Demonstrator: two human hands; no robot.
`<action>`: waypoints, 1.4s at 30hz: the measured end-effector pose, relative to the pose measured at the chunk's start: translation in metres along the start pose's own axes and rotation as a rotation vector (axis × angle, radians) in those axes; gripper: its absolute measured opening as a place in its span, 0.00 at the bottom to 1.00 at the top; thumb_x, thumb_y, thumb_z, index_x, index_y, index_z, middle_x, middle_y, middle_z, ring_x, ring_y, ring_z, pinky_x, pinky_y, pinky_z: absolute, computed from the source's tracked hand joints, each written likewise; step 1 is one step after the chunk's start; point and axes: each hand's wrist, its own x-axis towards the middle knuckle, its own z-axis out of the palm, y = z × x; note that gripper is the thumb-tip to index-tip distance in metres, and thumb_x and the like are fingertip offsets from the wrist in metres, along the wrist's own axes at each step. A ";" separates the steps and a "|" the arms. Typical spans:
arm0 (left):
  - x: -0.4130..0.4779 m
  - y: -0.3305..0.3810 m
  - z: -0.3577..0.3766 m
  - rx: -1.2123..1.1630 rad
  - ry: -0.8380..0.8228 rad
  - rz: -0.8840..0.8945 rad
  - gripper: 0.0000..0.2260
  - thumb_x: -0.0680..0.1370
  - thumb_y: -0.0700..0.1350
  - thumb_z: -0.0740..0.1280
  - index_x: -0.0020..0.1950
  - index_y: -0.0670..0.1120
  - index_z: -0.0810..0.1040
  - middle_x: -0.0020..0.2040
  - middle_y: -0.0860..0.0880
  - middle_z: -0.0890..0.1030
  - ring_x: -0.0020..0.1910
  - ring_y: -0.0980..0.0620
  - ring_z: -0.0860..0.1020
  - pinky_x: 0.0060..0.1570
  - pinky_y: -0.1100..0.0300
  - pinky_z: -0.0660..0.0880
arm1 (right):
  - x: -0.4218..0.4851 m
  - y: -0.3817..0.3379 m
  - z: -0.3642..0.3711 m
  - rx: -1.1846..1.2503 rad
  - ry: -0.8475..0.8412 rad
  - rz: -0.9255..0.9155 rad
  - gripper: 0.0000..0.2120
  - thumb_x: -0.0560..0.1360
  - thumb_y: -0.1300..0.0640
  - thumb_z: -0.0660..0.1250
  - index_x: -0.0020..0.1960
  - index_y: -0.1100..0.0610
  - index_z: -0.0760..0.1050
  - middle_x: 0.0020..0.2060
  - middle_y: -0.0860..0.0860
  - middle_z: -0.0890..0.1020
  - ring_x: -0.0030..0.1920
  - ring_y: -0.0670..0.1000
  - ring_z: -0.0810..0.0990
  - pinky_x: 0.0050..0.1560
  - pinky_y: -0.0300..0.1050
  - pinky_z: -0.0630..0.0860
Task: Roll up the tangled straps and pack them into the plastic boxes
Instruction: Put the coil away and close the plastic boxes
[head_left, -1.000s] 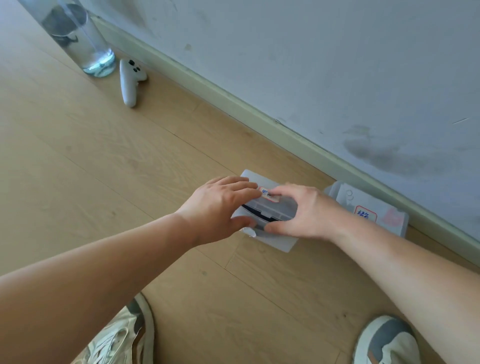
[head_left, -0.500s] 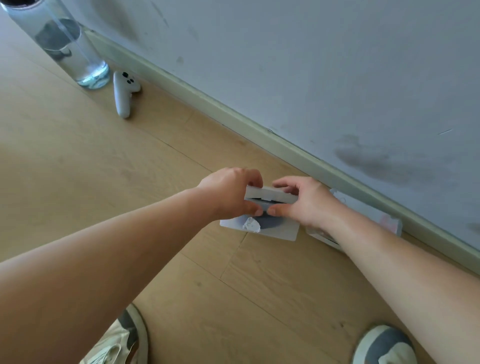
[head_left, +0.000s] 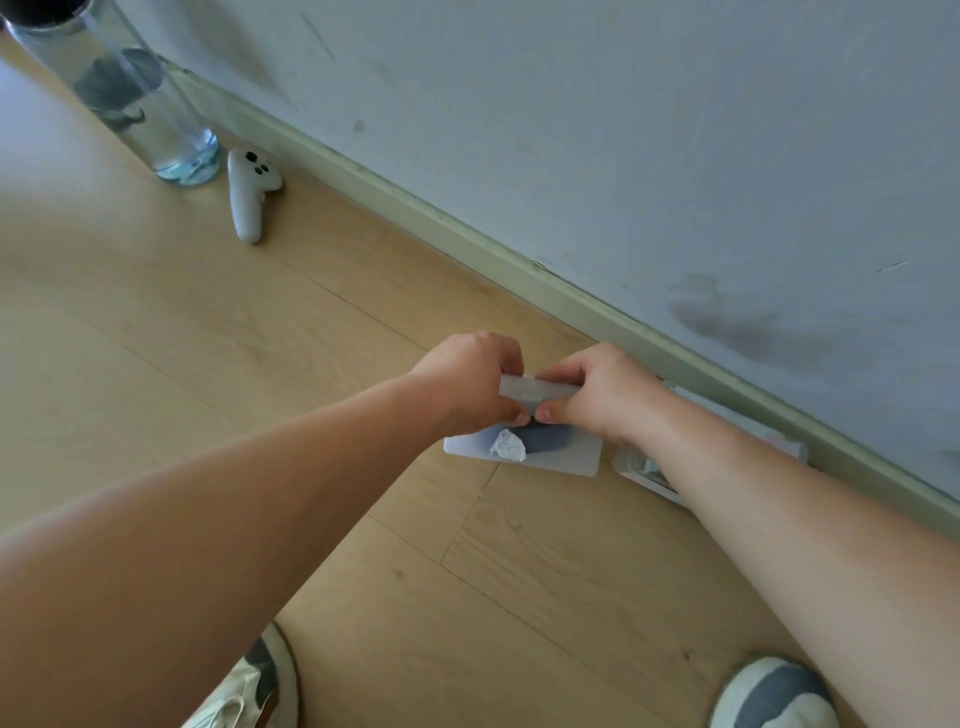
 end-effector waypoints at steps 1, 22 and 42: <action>0.002 0.002 -0.002 0.000 0.007 -0.003 0.19 0.71 0.52 0.80 0.58 0.52 0.80 0.56 0.51 0.81 0.52 0.48 0.78 0.48 0.54 0.77 | 0.002 -0.002 -0.002 -0.010 0.002 0.009 0.23 0.70 0.52 0.81 0.63 0.44 0.82 0.56 0.46 0.85 0.54 0.50 0.83 0.59 0.47 0.80; 0.026 0.037 -0.029 0.056 -0.198 -0.150 0.24 0.66 0.51 0.85 0.58 0.46 0.82 0.51 0.49 0.83 0.45 0.48 0.79 0.31 0.63 0.71 | 0.017 0.002 -0.009 0.145 -0.009 0.093 0.25 0.65 0.58 0.84 0.61 0.50 0.84 0.50 0.46 0.81 0.56 0.52 0.80 0.60 0.45 0.77; 0.023 0.022 -0.021 0.002 -0.134 -0.035 0.15 0.72 0.49 0.80 0.54 0.47 0.82 0.55 0.48 0.81 0.48 0.47 0.78 0.45 0.56 0.78 | 0.012 0.006 -0.001 0.147 0.041 0.026 0.19 0.71 0.54 0.80 0.61 0.47 0.84 0.56 0.44 0.85 0.58 0.48 0.81 0.60 0.45 0.75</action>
